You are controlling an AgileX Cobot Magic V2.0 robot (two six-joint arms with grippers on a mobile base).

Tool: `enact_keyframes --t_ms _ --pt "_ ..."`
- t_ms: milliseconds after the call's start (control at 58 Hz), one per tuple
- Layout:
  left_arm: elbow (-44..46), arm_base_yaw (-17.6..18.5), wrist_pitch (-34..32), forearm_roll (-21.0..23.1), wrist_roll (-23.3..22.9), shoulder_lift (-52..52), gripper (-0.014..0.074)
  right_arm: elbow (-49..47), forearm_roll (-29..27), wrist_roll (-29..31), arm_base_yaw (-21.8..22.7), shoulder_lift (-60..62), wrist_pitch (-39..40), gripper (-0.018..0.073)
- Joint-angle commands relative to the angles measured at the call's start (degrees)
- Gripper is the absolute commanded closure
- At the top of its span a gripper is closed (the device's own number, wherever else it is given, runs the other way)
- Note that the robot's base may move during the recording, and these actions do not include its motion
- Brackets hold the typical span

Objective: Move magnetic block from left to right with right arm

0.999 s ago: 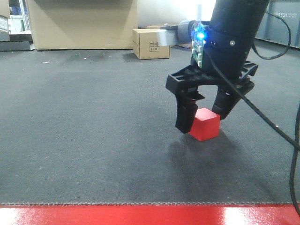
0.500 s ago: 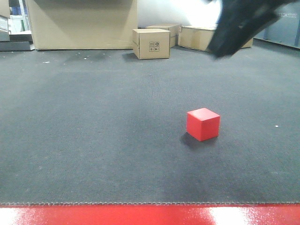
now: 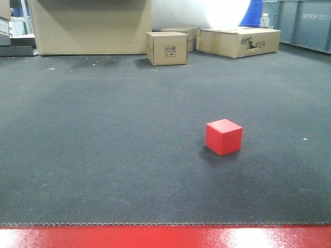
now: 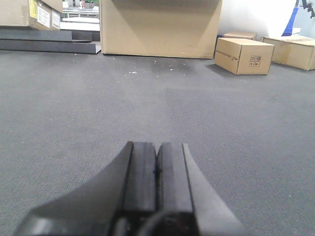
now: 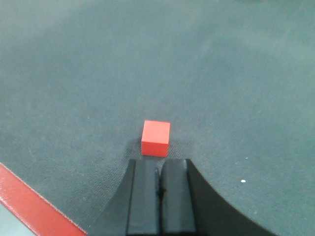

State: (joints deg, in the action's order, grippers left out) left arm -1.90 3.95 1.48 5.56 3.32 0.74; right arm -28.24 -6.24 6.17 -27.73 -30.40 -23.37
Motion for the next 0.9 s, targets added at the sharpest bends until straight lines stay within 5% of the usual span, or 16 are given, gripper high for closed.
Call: enact_keyframes --t_ms 0,672,879 --pt "-0.5 0.3 -4.7 0.3 -0.3 0.4 0.0722 0.9 -0.4 0.2 0.1 4.5 5.8 0.0501" --pt "-0.5 0.3 -4.7 0.3 -0.3 0.4 0.0722 2.5 0.9 0.2 0.6 9.4 8.5 0.0501" --pt "-0.5 0.3 -4.7 0.3 -0.3 0.4 0.0722 5.4 2.3 0.2 10.1 11.2 13.9 0.0501"
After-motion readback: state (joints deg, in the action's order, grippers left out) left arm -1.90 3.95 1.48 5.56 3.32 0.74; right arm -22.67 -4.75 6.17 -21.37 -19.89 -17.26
